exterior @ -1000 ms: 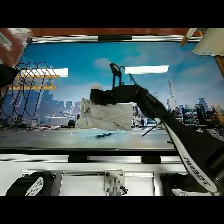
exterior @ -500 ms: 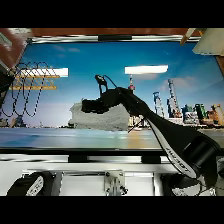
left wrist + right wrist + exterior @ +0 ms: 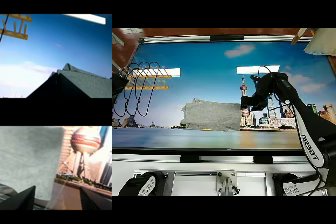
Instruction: Fold the shirts.
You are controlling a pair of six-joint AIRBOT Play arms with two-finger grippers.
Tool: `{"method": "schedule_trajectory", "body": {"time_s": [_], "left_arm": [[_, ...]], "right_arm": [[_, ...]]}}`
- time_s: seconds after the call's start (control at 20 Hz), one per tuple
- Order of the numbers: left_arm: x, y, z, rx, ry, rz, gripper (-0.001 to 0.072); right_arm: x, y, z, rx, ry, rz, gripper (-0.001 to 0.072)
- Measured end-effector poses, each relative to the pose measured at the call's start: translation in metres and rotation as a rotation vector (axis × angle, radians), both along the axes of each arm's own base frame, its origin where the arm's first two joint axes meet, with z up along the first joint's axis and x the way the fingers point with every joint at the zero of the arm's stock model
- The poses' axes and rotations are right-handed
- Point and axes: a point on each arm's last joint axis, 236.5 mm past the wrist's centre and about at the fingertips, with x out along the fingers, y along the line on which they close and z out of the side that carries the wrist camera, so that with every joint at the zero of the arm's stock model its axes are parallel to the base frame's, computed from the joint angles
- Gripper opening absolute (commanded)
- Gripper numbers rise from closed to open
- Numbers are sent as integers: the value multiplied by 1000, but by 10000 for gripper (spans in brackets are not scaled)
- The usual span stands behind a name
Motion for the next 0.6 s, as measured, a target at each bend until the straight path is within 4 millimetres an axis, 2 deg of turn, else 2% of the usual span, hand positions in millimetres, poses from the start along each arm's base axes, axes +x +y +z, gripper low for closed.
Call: {"method": "schedule_trajectory", "body": {"time_s": [0.15,0.4,0.45,0.5,0.55,0.6], "left_arm": [[1,0,-12,-3,27,-1,29],[0,0,-19,-6,43,-1,29],[0,0,-20,-6,45,-1,29],[0,0,-20,-6,46,-1,29],[0,0,-20,-6,46,-1,29],[0,0,-20,-6,46,-1,30]], "right_arm": [[-8,5,-19,48,70,9,671],[-14,42,-39,163,115,42,668],[-16,49,-42,176,118,50,574],[-18,56,-45,185,122,58,387],[-20,61,-46,193,128,65,155],[-20,65,-48,199,127,67,64]]}}
